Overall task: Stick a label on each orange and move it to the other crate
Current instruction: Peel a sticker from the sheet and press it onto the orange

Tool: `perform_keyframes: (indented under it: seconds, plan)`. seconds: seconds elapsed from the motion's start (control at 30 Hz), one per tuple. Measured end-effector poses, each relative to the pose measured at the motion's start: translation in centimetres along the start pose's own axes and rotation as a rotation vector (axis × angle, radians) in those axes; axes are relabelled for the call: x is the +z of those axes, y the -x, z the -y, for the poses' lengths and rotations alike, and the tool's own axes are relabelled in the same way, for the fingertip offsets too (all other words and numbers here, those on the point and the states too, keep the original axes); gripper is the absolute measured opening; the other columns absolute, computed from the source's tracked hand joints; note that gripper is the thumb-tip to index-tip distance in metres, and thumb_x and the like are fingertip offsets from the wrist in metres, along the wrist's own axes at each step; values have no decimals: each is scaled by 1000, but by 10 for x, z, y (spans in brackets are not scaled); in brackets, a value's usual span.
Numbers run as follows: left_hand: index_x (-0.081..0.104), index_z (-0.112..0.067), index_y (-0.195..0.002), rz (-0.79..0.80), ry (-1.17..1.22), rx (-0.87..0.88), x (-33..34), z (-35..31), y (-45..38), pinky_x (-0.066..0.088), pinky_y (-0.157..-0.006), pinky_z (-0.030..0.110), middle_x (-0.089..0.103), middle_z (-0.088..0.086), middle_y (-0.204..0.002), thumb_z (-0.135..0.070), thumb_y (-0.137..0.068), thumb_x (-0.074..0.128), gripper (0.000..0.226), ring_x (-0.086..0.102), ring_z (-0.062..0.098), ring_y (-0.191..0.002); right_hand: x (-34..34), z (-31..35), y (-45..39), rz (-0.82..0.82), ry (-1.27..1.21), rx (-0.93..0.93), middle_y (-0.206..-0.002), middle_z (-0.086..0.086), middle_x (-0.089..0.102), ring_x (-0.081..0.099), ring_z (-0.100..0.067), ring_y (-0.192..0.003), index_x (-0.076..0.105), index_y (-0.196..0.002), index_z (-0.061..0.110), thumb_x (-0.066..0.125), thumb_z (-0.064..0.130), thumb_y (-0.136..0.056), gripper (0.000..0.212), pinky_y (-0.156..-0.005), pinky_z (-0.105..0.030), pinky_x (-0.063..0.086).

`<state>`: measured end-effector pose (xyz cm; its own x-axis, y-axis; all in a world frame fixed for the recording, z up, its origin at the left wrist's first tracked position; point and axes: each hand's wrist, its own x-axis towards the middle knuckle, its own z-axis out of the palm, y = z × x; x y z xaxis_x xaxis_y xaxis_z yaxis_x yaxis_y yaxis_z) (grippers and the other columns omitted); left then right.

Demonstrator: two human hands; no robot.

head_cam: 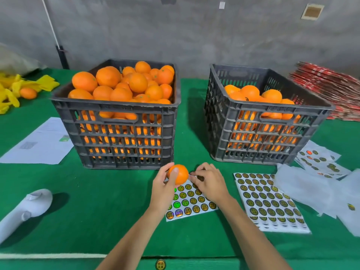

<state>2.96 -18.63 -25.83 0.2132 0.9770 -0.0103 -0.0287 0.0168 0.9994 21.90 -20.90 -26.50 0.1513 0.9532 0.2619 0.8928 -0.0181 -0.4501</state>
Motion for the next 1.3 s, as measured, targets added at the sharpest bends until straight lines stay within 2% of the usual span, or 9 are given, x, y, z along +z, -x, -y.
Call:
perform_keyframes:
  seconds: [0.13,0.5,0.6,0.7,0.83,1.0,1.13,1.2,1.3]
  plan:
    - [61,-41,-128,1,-27,3,0,2,-1,59,-95,44,66,-2,-127,-47,-102,57,28,68,15,-111,4,4,-1,-31,-201,133,-93,12,61,50,-13,-93,82,-96,32,72,42,-92,15,-88,-38,40]
    - [61,-48,-127,-9,-68,-3,-1,-1,4,57,-98,45,66,-7,-126,-52,-101,54,27,67,13,-111,-4,18,-14,40,-505,488,-85,21,75,68,-7,-93,82,-75,33,69,25,-85,19,-85,-30,54]
    - [61,-48,-126,-25,-75,4,-1,-4,7,58,-97,45,67,-7,-125,-49,-102,55,24,67,13,-109,-10,26,-16,-93,-567,531,-85,18,75,69,-9,-94,82,-79,26,72,24,-88,14,-87,-30,54]
    - [64,-42,-123,-65,38,-27,1,-10,10,62,-88,37,69,-1,-123,-42,-100,62,22,72,16,-103,-16,40,-6,-308,-504,346,-93,16,71,65,-4,-94,81,-87,28,73,26,-92,9,-92,-31,52]
    - [67,-28,-121,-67,237,-43,10,-34,6,62,-77,29,69,9,-122,-35,-97,67,25,74,26,-103,-29,59,6,-379,-452,76,-96,17,68,62,-4,-100,81,-96,24,73,23,-94,8,-90,-27,50]
    - [69,-22,-120,0,367,12,28,-86,-6,63,-83,38,70,10,-120,-32,-98,65,24,75,28,-103,-78,72,3,-431,-495,-88,-115,17,66,62,-6,-114,76,-115,20,59,26,-104,22,-95,-25,52]
    - [67,-23,-121,45,361,55,45,-130,-23,62,-90,45,71,10,-117,-32,-101,63,22,75,26,-100,-107,74,-3,-382,-161,-186,-146,14,46,48,1,-131,52,-147,20,48,50,-104,53,-106,-22,46]
    - [67,-28,-117,68,304,108,58,-151,-32,64,-83,40,70,7,-115,-33,-101,62,18,76,23,-94,-121,76,-10,-459,-38,-179,-150,5,46,52,-5,-129,48,-150,15,54,57,-97,68,-100,-22,50]
    - [66,-36,-118,135,217,209,80,-181,-46,62,-80,30,68,-2,-119,-38,-103,58,17,74,15,-99,-150,75,-31,-679,63,-198,-136,-12,64,68,-23,-117,61,-136,1,67,49,-91,66,-88,-33,61]
